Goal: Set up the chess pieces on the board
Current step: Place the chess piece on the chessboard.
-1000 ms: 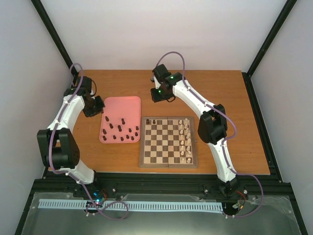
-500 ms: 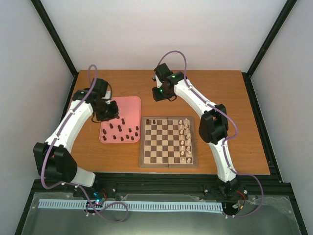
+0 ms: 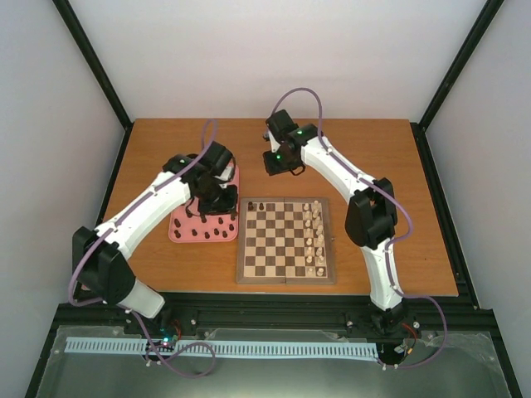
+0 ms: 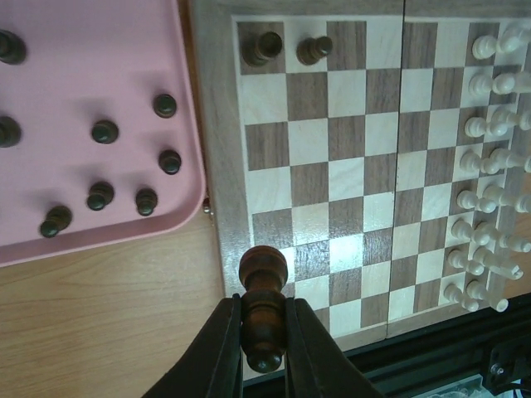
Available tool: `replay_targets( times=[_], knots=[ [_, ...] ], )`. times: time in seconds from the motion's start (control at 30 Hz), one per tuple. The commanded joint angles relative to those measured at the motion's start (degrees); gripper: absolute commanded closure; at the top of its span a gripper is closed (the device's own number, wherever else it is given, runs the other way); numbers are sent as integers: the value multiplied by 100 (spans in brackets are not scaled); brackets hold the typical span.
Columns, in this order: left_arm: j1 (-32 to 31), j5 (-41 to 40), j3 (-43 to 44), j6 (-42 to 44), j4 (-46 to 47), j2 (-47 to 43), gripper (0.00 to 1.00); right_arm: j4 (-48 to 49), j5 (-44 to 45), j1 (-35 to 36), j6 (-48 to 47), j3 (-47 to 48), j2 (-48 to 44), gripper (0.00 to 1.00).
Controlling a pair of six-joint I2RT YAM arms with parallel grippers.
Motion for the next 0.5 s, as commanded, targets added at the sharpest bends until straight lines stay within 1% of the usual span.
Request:
replay_targets(
  times=[0.0,0.2,0.47],
  knots=[
    [-368,-82,-60,-302,304,246,96,117,148,-45,-87,-171,-341,57],
    [-635,-59,46,-356,525,782,96,124,161,-67,-108,-229,-344,57],
    [-654,4,-20,-234,621,1262,96,138,129,-121,-128,-277,-337,57]
  ],
)
